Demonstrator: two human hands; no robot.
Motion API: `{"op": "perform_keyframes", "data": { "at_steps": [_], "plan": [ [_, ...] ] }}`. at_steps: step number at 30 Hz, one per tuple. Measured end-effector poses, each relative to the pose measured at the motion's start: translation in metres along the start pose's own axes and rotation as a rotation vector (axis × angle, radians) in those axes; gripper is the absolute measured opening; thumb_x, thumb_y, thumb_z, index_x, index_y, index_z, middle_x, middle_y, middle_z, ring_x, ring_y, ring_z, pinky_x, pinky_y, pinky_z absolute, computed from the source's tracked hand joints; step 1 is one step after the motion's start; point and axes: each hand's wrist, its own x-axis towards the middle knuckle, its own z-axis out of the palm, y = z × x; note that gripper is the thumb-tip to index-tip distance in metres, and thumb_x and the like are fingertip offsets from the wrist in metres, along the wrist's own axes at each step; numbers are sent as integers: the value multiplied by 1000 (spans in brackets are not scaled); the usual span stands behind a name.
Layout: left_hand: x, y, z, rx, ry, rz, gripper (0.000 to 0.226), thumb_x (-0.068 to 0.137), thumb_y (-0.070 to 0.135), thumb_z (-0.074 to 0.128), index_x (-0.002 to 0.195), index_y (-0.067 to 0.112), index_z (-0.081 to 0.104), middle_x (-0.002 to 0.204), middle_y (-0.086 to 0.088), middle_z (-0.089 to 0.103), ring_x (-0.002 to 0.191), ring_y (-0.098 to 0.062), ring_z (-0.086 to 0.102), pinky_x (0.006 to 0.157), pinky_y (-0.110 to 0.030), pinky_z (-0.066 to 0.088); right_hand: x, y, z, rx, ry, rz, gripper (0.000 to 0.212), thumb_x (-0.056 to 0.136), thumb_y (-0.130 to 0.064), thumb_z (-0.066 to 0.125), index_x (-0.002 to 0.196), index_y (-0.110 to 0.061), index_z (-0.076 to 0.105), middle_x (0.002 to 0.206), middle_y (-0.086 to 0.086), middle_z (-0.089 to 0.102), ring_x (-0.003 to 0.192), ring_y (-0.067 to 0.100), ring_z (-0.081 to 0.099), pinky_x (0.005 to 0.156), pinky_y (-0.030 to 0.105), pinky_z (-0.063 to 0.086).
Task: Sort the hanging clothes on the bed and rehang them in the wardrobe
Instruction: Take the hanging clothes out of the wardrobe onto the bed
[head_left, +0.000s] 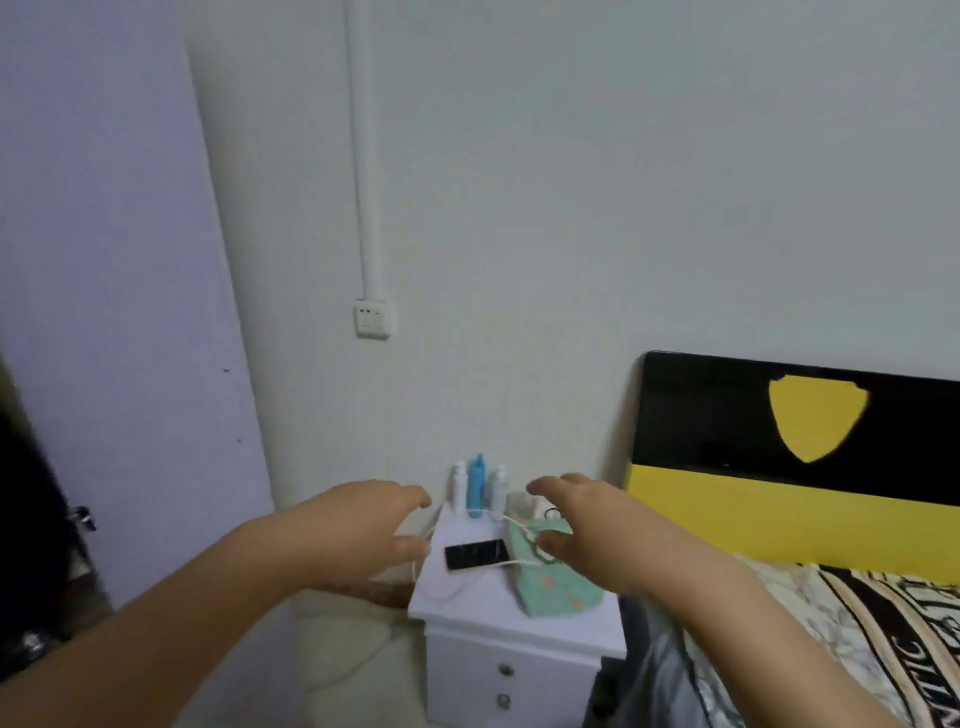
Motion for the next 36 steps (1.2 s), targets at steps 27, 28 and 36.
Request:
{"op": "perform_keyframes", "data": {
  "at_steps": [27, 28, 36],
  "plan": [
    [-166, -362, -39, -198, 313, -681, 52, 94, 40, 49, 141, 24, 33, 136, 1, 49, 117, -11, 50, 88, -15, 36, 237, -369, 26, 42, -117, -720, 51, 98, -32, 43, 146, -25, 26, 150, -2, 32, 136, 17, 32, 108, 28, 28],
    [-167, -371, -40, -202, 326, -713, 52, 94, 39, 49, 141, 24, 34, 135, 0, 50, 116, -12, 50, 86, -14, 36, 247, -378, 25, 47, -114, -753, 50, 98, -31, 43, 146, -25, 26, 150, -2, 32, 136, 17, 31, 108, 27, 28],
    [-172, -439, -52, -201, 445, -953, 49, 94, 38, 49, 139, 22, 38, 130, -1, 52, 116, -13, 51, 94, -20, 41, 334, -449, 20, 117, -125, -973, 50, 97, -27, 47, 144, -22, 31, 145, 3, 40, 131, 18, 40, 102, 24, 33]
  ]
}}
